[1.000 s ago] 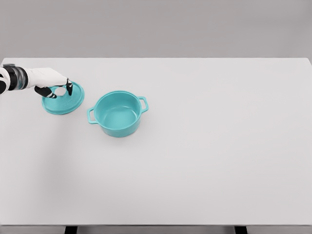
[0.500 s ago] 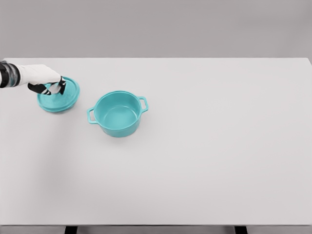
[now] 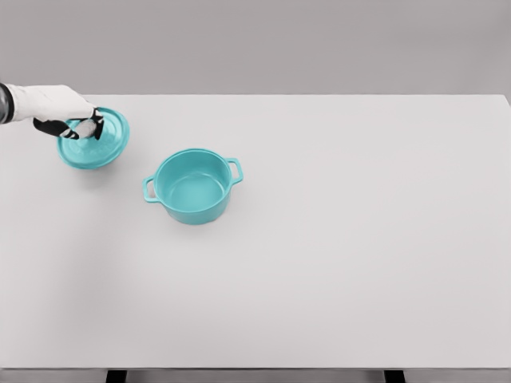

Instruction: Cover the pot with left arm

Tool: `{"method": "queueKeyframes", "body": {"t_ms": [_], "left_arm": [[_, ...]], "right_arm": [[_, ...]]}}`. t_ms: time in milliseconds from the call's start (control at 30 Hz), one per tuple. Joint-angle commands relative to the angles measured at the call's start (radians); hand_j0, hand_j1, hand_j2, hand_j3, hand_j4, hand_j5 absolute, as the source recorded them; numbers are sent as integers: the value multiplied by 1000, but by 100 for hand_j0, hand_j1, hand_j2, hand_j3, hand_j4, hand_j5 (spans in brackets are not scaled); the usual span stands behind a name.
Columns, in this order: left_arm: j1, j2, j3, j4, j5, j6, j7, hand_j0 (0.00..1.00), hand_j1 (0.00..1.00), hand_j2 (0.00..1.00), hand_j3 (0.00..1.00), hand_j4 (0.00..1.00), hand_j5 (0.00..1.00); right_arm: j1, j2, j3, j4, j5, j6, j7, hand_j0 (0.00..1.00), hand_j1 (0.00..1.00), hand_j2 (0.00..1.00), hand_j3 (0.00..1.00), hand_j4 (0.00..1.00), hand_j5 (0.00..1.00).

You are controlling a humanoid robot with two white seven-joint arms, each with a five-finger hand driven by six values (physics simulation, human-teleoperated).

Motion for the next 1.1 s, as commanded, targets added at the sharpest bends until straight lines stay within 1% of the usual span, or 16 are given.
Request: {"method": "queueKeyframes", "body": {"t_ms": [0, 233, 267, 400, 433, 567, 700, 1067], "left_arm": [[0, 8, 2, -26, 24, 0, -25, 48, 48, 48, 48, 48, 48], [-21, 21, 2, -112, 65, 0, -73, 48, 48, 48, 48, 48, 48], [-28, 22, 2, -115, 79, 0, -73, 48, 48, 48, 48, 48, 48], [-37, 22, 0, -157, 86, 0, -73, 49, 49, 49, 49, 49, 49], [-40, 22, -1, -166, 114, 0, -73, 49, 49, 49, 49, 49, 49], [-48, 22, -1, -214, 140, 0, -73, 49, 49, 49, 49, 49, 49], [-48, 25, -6, -279, 163, 0, -73, 49, 49, 49, 49, 49, 49], [-45, 25, -20, -405, 169, 0, -73, 49, 49, 49, 49, 49, 49]], "right_arm": [[0, 0, 0, 0, 0, 0, 0, 100, 100, 100, 100, 100, 100], [0, 0, -1, 0, 0, 0, 0, 100, 100, 100, 100, 100, 100], [0, 0, 0, 0, 0, 0, 0, 100, 100, 100, 100, 100, 100], [0, 0, 0, 0, 0, 0, 0, 100, 100, 100, 100, 100, 100], [0, 0, 0, 0, 0, 0, 0, 100, 100, 100, 100, 100, 100], [0, 0, -1, 0, 0, 0, 0, 100, 100, 100, 100, 100, 100], [0, 0, 0, 0, 0, 0, 0, 100, 100, 100, 100, 100, 100], [0, 0, 0, 0, 0, 0, 0, 100, 100, 100, 100, 100, 100]]}}
